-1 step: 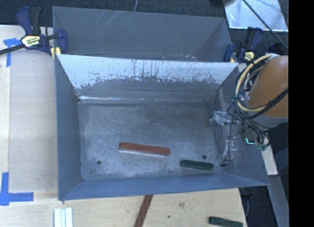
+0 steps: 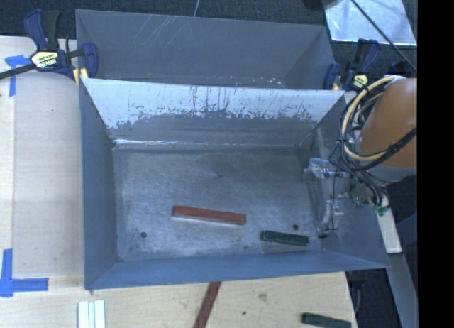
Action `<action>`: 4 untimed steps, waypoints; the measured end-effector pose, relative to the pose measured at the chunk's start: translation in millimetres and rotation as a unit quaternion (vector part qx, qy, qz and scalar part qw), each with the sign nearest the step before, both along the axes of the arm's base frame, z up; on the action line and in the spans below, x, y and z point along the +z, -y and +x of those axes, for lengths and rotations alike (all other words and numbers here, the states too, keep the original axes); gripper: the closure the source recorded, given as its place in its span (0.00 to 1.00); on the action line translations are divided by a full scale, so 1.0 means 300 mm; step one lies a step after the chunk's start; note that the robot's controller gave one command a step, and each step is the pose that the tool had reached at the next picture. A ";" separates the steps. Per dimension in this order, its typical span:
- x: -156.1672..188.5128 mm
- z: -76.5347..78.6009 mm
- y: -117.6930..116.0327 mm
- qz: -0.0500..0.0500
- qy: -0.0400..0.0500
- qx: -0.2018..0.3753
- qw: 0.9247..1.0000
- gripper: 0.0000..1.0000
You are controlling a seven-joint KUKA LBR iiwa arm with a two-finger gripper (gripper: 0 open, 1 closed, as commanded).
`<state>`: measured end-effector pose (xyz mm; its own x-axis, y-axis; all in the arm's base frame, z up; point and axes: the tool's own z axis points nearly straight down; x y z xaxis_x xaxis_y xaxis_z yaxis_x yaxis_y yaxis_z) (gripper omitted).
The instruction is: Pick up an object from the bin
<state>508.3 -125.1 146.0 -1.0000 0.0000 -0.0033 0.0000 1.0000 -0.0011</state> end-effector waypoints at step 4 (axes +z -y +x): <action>-0.105 -0.086 -0.119 0.001 -0.003 0.070 0.998 1.00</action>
Offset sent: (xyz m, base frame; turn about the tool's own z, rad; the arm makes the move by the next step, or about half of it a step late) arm -0.0248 0.0364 -0.0760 -0.0617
